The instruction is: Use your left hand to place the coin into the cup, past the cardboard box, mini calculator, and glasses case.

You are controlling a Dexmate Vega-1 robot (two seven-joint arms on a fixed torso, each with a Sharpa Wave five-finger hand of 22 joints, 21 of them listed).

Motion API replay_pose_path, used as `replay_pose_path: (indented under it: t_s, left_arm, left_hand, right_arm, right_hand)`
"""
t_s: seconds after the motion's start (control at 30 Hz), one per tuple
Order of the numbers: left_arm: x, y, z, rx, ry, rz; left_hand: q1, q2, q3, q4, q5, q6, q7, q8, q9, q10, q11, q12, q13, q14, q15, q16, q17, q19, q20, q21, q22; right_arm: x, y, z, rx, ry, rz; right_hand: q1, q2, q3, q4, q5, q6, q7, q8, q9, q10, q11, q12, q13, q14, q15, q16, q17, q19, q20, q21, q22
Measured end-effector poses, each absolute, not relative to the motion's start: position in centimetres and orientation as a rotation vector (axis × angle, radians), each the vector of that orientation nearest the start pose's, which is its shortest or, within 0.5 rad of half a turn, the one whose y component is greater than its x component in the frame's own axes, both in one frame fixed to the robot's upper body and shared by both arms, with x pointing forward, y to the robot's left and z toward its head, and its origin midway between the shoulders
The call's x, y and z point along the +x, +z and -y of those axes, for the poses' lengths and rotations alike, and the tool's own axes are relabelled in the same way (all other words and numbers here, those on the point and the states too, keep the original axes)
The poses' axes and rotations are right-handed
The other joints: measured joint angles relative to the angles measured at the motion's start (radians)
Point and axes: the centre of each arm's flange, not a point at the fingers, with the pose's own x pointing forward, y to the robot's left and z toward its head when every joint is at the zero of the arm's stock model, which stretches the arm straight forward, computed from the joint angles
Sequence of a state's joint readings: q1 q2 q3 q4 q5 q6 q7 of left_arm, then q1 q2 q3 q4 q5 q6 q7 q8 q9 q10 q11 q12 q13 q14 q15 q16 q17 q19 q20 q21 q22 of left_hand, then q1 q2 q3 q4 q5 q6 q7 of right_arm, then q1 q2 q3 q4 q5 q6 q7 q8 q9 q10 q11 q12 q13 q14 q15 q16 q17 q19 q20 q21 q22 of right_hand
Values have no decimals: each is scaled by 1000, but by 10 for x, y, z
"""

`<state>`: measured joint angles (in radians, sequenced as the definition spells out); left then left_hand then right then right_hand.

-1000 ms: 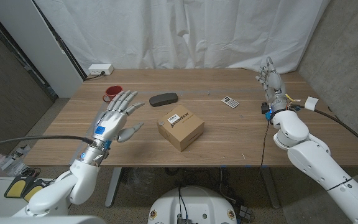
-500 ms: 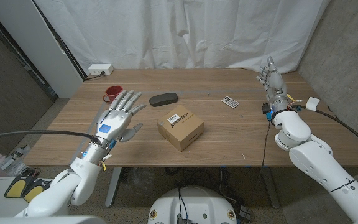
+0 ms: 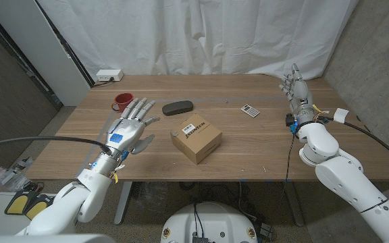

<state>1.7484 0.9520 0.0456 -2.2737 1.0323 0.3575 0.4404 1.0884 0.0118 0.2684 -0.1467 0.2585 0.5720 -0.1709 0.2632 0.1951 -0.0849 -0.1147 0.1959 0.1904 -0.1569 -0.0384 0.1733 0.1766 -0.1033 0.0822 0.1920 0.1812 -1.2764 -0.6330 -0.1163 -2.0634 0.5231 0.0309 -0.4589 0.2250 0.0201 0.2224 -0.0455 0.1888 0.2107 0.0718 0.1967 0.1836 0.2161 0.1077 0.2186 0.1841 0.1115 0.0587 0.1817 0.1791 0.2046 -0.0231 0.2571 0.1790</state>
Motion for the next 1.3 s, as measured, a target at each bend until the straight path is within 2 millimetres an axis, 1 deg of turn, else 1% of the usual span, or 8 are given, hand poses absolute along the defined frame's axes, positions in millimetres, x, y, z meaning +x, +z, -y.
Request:
replay_pose_path:
  t_s: [0.1,0.17,0.4,0.73,0.87,0.93,1.13,1.3]
  left_arm:
    - [405,-77,-280,1669,423,847]
    - [406,-77,-278,1660,406,851]
    - [411,-77,-276,1645,371,867]
    - [422,-90,-266,1642,366,915]
    - [425,-93,-263,1642,369,933]
    - [426,-95,-261,1643,371,941]
    - [432,-98,-259,1646,374,951]
    - [435,-98,-259,1640,380,950]
  left_hand:
    - [13,-3,0,0,0,28,-28,7,-1,11,-10,3,0,0,0,4,0,0,0,1,0]
    - [23,-1,0,0,0,40,-40,7,-5,21,-8,9,0,0,0,8,0,0,0,5,0]
    - [39,-1,0,0,-7,106,-42,22,-5,38,-16,9,0,9,2,8,0,4,-4,5,0]
    - [42,-5,-3,-3,-11,106,-42,22,-5,43,-10,15,0,19,3,12,0,4,-4,5,0]
    - [43,-5,-3,-3,-11,106,-41,22,-5,49,-16,16,0,25,8,12,0,4,-4,8,0]
    - [49,2,-3,-3,-12,116,-43,22,-5,50,-18,16,0,30,3,12,0,4,-3,12,0]
    - [61,0,-3,-3,-15,149,-42,22,-5,65,-25,16,0,40,3,16,0,8,0,12,0]
    - [65,4,-3,-3,-15,164,-42,25,-5,68,-21,16,0,45,9,16,0,12,-4,12,0]
  right_arm:
    - [501,-1,296,29,-85,677]
    - [501,-1,295,30,-85,676]
    - [500,-3,295,35,-86,680]
    - [499,-3,297,41,-90,689]
    - [498,-3,297,42,-91,689]
    - [498,-4,298,42,-93,689]
    - [497,-3,299,43,-98,689]
    - [496,-3,299,42,-100,688]
  right_hand:
    - [0,0,0,0,0,0,0,0,0,0,0,0,0,0,0,0,0,0,0,0,0]
    - [0,0,0,0,0,0,0,0,0,0,0,0,0,0,0,0,0,0,0,0,0]
    - [0,0,-4,-4,0,0,0,0,0,0,0,0,0,0,0,0,0,0,0,-6,0]
    - [0,0,-4,-4,0,0,0,0,0,6,-6,0,0,4,-4,0,0,0,0,-6,0]
    - [0,0,-4,-4,0,0,0,0,5,6,-5,0,0,4,-4,0,0,0,0,-10,0]
    - [0,0,-4,-4,0,0,0,0,5,11,0,0,0,4,-4,0,0,3,4,-10,0]
    - [0,0,-4,-4,0,5,-5,0,5,11,0,0,0,4,-4,0,0,3,4,-10,0]
    - [0,0,-4,-4,0,5,-5,0,5,11,0,0,0,7,-8,0,0,3,4,-10,0]
